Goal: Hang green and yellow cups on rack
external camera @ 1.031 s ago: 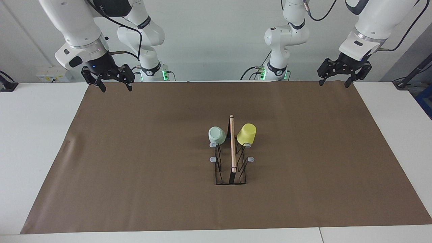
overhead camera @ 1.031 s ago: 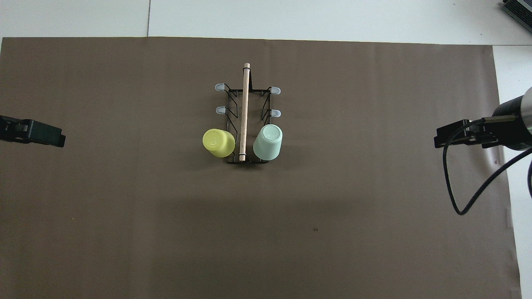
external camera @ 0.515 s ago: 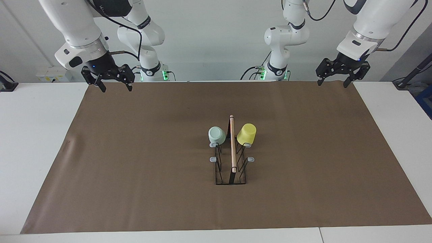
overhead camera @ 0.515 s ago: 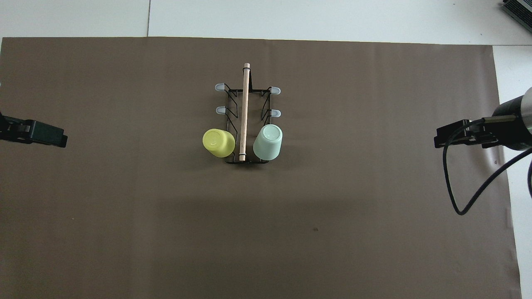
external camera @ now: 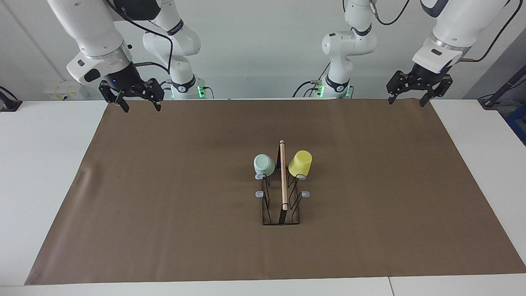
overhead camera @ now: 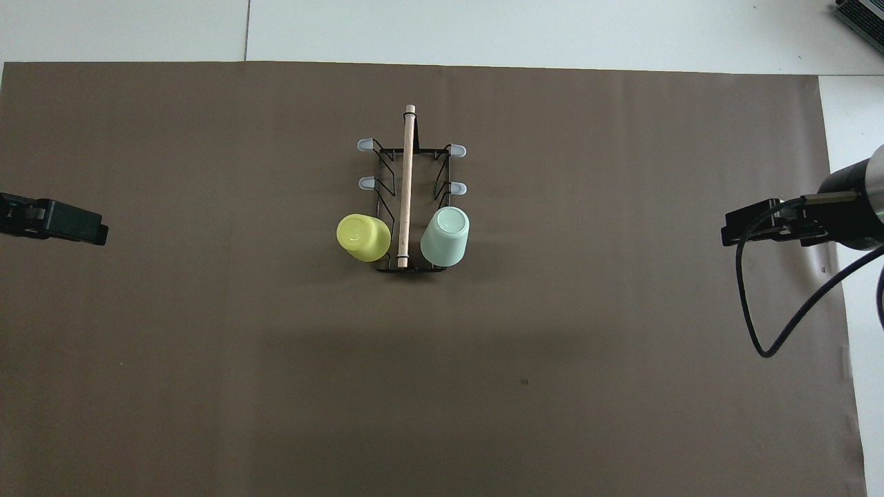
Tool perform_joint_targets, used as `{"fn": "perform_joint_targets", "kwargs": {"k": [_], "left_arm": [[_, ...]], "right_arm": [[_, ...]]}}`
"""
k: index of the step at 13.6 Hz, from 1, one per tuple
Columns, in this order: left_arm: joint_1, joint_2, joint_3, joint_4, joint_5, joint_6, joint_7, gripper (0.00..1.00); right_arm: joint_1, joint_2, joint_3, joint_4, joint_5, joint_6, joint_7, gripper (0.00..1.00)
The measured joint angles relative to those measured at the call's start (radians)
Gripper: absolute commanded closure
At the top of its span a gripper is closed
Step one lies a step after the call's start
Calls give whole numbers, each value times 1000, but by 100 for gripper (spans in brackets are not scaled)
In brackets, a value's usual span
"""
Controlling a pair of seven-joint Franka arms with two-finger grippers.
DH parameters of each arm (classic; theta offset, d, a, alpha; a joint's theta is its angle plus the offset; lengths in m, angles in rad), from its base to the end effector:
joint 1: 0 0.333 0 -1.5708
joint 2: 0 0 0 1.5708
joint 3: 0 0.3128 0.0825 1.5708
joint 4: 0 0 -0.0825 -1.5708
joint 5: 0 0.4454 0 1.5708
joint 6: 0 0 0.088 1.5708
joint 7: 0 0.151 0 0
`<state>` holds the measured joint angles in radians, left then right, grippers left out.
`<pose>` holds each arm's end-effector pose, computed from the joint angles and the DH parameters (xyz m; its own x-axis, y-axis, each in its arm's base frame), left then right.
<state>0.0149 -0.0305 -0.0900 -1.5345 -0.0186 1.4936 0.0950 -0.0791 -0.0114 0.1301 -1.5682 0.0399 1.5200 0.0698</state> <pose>0.5963 -0.0485 0.6083 0.9853 -0.1706 -0.0090 -0.1704 -0.9852 0.0167 0.6044 0.0374 0.5814 0.9991 -0.0168 -0.0394 -0.0182 -0.9992 -0.0358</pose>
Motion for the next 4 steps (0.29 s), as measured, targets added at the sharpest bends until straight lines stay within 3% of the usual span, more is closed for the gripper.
{"fn": "perform_joint_targets", "kwargs": {"k": [4], "left_arm": [[0,-4,1,0,1,-29,5,0]], "right_arm": [[0,0,0,0,0,0,0,0]]}}
